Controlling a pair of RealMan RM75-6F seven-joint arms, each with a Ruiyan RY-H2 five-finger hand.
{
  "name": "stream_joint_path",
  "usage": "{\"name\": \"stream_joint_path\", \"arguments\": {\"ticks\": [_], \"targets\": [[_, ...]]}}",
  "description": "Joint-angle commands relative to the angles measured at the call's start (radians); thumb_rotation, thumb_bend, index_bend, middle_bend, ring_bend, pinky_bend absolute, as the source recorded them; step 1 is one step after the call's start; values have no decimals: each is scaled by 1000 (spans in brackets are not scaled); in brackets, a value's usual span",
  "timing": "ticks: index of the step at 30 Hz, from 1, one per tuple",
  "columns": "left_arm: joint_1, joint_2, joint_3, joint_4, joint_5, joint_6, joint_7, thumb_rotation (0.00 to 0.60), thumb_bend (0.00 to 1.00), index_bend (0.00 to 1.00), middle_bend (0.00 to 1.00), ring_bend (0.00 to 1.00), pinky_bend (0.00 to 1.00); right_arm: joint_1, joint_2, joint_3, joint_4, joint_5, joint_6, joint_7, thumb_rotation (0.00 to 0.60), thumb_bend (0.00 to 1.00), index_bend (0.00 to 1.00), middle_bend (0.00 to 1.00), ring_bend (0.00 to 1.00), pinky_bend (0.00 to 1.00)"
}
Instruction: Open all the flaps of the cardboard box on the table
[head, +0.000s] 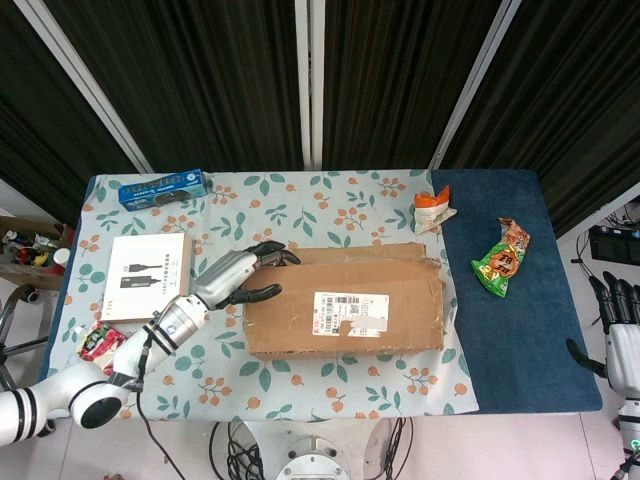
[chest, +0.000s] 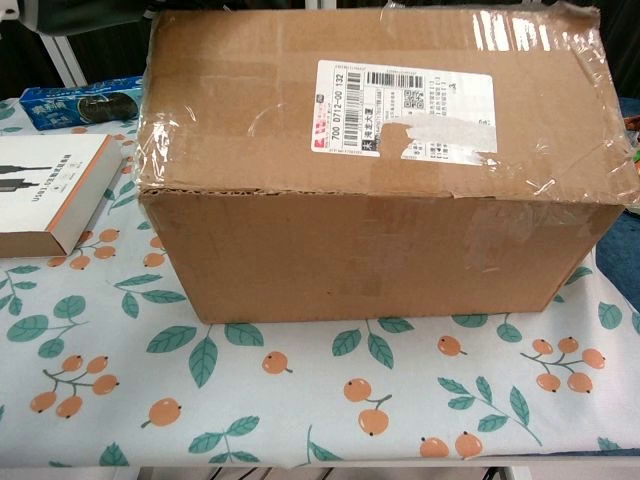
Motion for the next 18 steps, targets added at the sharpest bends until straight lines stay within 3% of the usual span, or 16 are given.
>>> {"name": "stream_joint_path", "arguments": {"ticks": [1,10,18], "targets": [[11,42,-9,-45,33,18,-53,0,0,214,414,115,173,2,-1,0,0,-2,-2,-2,600,127,0,0,0,0],[59,178,-5,-173,106,79,-143,0,0,207,427,115,174,13,-3,2,-9,-15,-7,-15,600,127,0,0,0,0],[120,335,54,-319,191,96,-231,0,0,196,483,136,175,18,-4,-1,-21,-37,-1,-26,600,127,0,0,0,0]]}}
